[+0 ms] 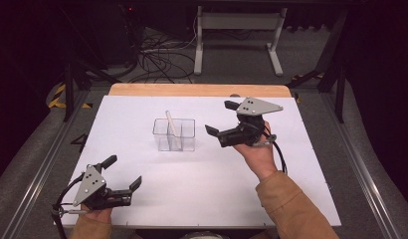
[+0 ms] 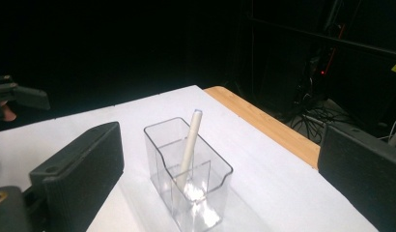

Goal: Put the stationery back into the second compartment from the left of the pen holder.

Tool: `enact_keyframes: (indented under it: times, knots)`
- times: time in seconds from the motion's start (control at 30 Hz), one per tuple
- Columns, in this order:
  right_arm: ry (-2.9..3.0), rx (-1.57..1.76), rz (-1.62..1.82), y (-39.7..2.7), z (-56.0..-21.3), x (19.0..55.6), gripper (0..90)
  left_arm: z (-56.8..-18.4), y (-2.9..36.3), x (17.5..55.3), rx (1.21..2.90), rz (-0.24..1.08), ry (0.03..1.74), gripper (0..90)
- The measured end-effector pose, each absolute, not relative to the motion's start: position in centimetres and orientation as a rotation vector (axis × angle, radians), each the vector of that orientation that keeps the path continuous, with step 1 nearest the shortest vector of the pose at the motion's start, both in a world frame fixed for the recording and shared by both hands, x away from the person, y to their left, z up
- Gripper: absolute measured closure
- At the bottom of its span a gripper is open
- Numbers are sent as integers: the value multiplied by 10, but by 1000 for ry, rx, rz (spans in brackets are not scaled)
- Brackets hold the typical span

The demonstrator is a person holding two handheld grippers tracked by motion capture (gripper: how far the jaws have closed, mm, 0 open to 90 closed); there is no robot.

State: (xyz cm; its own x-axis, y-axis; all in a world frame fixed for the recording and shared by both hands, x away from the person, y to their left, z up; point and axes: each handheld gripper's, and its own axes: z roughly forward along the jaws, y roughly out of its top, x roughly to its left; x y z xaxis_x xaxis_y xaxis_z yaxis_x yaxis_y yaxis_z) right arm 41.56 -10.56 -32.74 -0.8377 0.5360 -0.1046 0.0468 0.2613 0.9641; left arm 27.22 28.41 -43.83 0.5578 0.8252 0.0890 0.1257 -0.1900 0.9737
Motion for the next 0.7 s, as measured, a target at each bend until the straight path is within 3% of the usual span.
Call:
enact_keyframes:
  times: [0.7]
  knots:
    - [2121, 554, 1532, -161, -343, 385, 28, -438, 283, 272, 1668, 775, 805, 14]
